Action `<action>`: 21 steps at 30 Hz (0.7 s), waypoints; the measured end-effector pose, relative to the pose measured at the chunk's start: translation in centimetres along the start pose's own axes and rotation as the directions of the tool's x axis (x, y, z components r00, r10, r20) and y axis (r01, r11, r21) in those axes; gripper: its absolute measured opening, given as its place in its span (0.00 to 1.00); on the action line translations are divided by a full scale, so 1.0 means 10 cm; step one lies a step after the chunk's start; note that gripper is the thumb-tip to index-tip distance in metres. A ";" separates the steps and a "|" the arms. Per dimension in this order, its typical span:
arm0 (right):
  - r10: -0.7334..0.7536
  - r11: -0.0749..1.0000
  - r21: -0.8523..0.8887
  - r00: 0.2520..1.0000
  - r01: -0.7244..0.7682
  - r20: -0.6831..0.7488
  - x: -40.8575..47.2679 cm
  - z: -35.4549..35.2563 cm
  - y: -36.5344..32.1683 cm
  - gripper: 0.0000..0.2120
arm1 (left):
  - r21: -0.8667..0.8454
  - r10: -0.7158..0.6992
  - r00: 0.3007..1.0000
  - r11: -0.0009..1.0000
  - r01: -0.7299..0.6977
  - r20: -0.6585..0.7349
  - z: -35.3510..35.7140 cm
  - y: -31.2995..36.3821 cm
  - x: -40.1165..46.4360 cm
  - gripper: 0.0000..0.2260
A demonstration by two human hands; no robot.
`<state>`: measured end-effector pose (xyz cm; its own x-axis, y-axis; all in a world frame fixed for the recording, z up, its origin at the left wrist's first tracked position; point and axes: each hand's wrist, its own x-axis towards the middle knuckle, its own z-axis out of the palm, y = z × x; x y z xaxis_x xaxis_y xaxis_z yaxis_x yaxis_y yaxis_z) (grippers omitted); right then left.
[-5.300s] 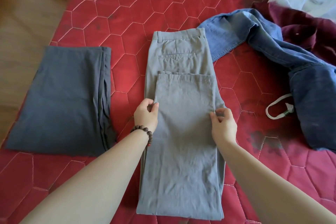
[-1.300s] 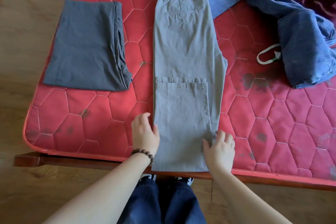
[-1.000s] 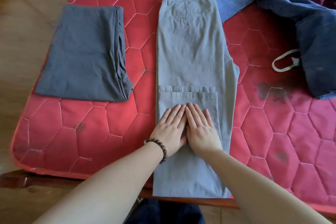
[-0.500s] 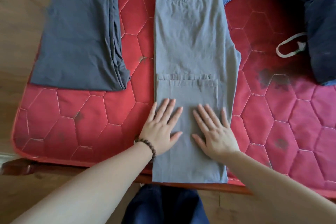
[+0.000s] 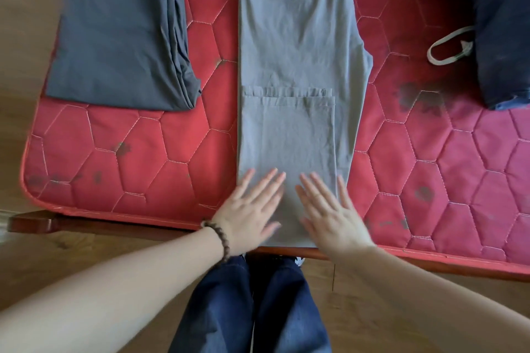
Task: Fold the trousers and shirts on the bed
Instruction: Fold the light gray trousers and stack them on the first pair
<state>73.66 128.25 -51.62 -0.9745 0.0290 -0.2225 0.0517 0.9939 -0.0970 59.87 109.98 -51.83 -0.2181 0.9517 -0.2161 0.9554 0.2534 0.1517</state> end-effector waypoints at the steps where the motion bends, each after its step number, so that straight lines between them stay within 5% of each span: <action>1: 0.002 1.000 0.024 1.000 -0.002 0.016 0.03 0.03 -0.18 0.28 | -0.017 -0.017 0.999 1.000 0.018 0.033 0.04 0.15 0.02 0.33; 5: 0.042 0.996 0.071 0.995 -0.048 0.091 0.05 0.19 -0.38 0.29 | 0.040 -0.146 0.982 0.989 0.142 0.120 0.18 0.31 0.00 0.41; 10: -0.037 0.999 -0.018 0.984 0.041 0.176 -0.24 0.27 0.10 0.33 | 0.067 -0.117 0.979 0.992 0.107 0.168 0.24 0.07 -0.16 0.44; 15: -0.086 0.989 -0.096 0.974 0.108 0.208 -0.45 0.14 0.40 0.29 | 0.078 -0.032 0.986 0.997 0.019 0.163 0.18 -0.06 -0.26 0.40; 18: -0.162 0.977 -0.111 0.974 0.180 0.157 -0.38 0.02 0.58 0.26 | 0.064 0.085 0.990 0.994 -0.093 0.112 0.09 -0.26 -0.26 0.29; 21: -0.115 0.978 -0.169 0.991 0.124 0.063 -0.17 -0.14 0.95 0.40 | 0.142 0.116 0.993 0.983 -0.119 0.034 -0.06 -0.61 -0.17 0.26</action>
<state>75.47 137.81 -50.84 -0.9583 -0.0923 -0.2703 -0.1074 0.9933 0.0416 54.28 106.92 -51.81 -0.0993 0.9682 -0.2295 0.9931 0.1109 0.0381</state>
